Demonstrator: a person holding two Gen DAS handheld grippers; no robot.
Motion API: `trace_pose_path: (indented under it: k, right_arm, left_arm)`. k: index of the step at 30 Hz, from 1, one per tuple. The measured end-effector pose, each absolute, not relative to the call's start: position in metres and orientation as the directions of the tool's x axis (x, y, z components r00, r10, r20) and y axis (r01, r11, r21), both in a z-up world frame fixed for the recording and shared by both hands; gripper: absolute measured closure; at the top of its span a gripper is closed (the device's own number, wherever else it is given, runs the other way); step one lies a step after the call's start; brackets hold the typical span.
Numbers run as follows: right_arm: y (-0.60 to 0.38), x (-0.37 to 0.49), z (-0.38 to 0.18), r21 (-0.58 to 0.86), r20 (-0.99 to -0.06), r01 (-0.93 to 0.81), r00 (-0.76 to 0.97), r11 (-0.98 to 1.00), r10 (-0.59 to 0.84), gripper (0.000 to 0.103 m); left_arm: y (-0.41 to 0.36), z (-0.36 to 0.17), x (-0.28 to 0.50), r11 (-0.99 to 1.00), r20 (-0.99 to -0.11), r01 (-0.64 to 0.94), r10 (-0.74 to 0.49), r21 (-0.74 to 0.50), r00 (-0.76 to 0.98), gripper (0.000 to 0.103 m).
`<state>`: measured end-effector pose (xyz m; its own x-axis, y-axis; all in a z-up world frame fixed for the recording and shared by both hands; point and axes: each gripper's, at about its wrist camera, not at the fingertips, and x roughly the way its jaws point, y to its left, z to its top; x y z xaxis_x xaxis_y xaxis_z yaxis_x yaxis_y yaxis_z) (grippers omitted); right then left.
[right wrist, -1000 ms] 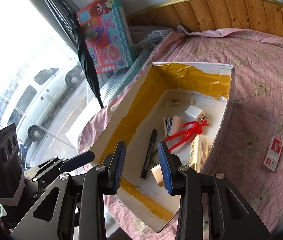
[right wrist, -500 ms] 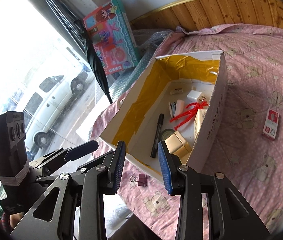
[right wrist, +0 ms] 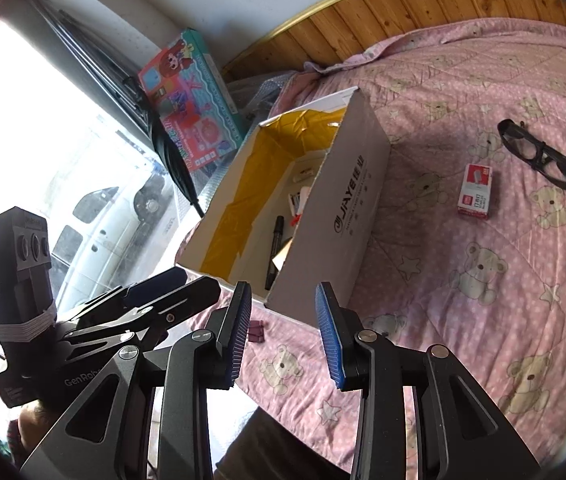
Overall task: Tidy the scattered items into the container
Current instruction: 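Lift both open tools from the box and move toward the staples box and glasses, then grasp the red staples box with the left tool while the right tool grasps the black glasses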
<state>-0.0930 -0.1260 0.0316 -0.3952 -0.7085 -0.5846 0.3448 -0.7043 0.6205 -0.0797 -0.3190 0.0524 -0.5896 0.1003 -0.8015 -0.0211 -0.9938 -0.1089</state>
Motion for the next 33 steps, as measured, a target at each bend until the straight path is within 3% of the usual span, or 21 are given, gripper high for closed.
trace_pose_path:
  k: [19,33]
  right_arm:
    - [-0.021,-0.121,-0.02,0.656,-0.625,0.124,-0.464,-0.745,-0.627,0.066]
    - [0.012,-0.188,-0.031,0.556,-0.698,0.095,-0.486,-0.826,-0.526,0.066]
  left_arm:
    - [-0.212,0.017,-0.127,-0.973,-0.841,-0.186,0.213,-0.137,-0.498,0.039]
    - [-0.174,-0.037,-0.199,-0.962,-0.877,-0.222,0.241,-0.159,-0.416,0.036]
